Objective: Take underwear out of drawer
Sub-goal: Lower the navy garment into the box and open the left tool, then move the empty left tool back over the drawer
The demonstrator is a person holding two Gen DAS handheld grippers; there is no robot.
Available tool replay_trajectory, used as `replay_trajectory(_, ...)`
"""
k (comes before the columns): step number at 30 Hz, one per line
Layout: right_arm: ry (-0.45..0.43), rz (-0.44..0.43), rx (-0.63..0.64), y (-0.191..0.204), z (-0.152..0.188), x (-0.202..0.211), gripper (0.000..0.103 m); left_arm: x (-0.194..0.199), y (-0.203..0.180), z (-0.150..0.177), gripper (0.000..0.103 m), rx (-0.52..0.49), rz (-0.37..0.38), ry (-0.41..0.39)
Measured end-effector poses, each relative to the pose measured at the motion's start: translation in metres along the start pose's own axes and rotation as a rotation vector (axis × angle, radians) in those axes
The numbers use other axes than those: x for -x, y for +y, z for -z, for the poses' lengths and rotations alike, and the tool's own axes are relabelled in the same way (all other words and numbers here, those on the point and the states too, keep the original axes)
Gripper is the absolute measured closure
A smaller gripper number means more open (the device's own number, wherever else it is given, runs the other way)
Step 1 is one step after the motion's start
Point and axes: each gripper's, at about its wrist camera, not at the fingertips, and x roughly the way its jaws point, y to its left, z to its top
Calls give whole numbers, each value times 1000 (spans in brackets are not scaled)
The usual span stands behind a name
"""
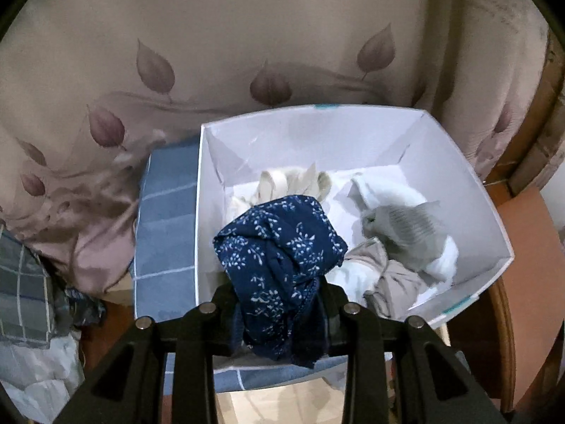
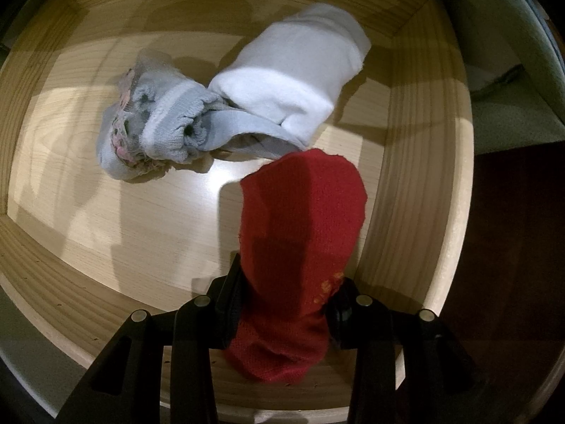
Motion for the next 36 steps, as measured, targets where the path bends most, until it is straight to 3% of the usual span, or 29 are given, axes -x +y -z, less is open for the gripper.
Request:
replay_trajectory(9, 0, -2, -3, -2, 0, 1, 66, -14, 6, 7, 61, 34, -9, 42)
replay_trajectory(11, 0, -1, -3, -1, 0, 0, 66, -12, 7, 8, 48, 47, -9, 42)
replay_trajectory(17, 1, -1, -2, -1, -1, 0, 66, 3, 14, 9, 41, 81, 31, 27)
replay_trajectory(29, 3, 2, 0, -3, 1, 0, 66, 58, 12, 30, 40, 15, 26, -45)
replay_trajectory(36, 8, 7, 2, -1, 1, -4, 66, 69, 16, 83, 40, 8, -4, -20)
